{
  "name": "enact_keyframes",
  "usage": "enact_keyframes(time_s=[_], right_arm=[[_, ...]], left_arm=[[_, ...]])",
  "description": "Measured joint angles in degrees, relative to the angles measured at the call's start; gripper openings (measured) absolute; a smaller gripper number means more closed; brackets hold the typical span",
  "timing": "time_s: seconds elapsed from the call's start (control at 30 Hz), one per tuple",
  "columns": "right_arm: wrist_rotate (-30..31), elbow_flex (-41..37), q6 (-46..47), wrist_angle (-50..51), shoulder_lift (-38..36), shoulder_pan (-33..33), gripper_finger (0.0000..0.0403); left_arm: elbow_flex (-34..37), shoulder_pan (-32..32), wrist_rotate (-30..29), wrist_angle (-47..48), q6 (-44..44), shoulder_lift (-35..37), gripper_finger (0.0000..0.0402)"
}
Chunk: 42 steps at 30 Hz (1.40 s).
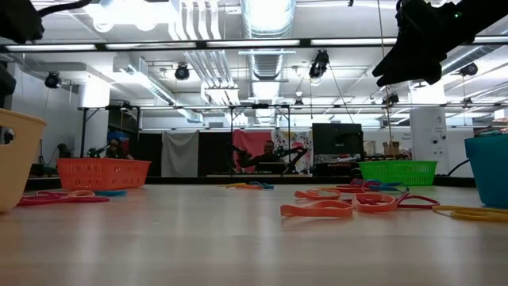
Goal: Sort rubber bands into baskets
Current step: Put the orange rubber band into the yellow bin, then put the blue rubber band into the green bin
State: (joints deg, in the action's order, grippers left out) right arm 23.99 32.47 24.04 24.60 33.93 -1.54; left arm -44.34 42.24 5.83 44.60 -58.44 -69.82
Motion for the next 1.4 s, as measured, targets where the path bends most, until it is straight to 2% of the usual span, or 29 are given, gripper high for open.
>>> enact_keyframes(time_s=[0.2, 0.47, 0.57, 0.63, 0.8, 0.9, 1.0, 1.1, 1.3, 1.4], right_arm=[[0.0, 0.0, 0.0, 0.0, 0.0, 0.0, 0.0176], [-0.1, 0.0, 0.0, 0.0, 0.0, 0.0, 0.0176], [-0.2, 0.0, 0.0, 0.0, 0.0, 0.0, 0.0176], [-0.2, 0.0, 0.0, 0.0, 0.0, 0.0, 0.0176], [-0.2, 0.0, -0.1, 0.0, 0.0, 0.0, 0.0176], [-0.2, 0.0, -0.4, 0.0, 0.0, 0.0, 0.0176], [0.6, 0.0, -2.0, -0.4, 0.0, 0.0, 0.0176], [1.4, -0.1, 2.7, -2.5, 0.0, 0.0, 0.0176], [-2.0, -0.1, 5.3, -8.4, 2.5, 0.0, 0.0176], [-3.0, 0.8, 5.3, -9.7, 6.1, 0.0, 0.0176]], left_arm=[[0.0, 0.0, -0.2, 1.3, -1.7, -1.8, 0.0014], [0.0, -0.1, -0.3, 3.3, -2.1, -0.7, 0.0091], [0.0, -0.4, -3.1, 0.8, 0.4, 0.4, 0.0114], [0.0, -0.5, -8.2, -3.2, 5.4, 1.5, 0.0121], [0.0, -1.7, -21.3, -14.0, 28.4, 4.5, 0.0116], [0.0, -5.3, -24.0, -17.1, 40.5, 6.4, 0.0103], [0.1, -10.4, -23.9, -18.8, 49.4, 8.0, 0.0088], [0.8, -15.8, -22.2, -20.3, 56.8, 8.7, 0.0075], [5.1, -25.3, -11.3, -30.8, 68.0, 8.9, 0.0059], [8.3, -28.9, -8.5, -38.8, 70.7, 8.9, 0.0053]])
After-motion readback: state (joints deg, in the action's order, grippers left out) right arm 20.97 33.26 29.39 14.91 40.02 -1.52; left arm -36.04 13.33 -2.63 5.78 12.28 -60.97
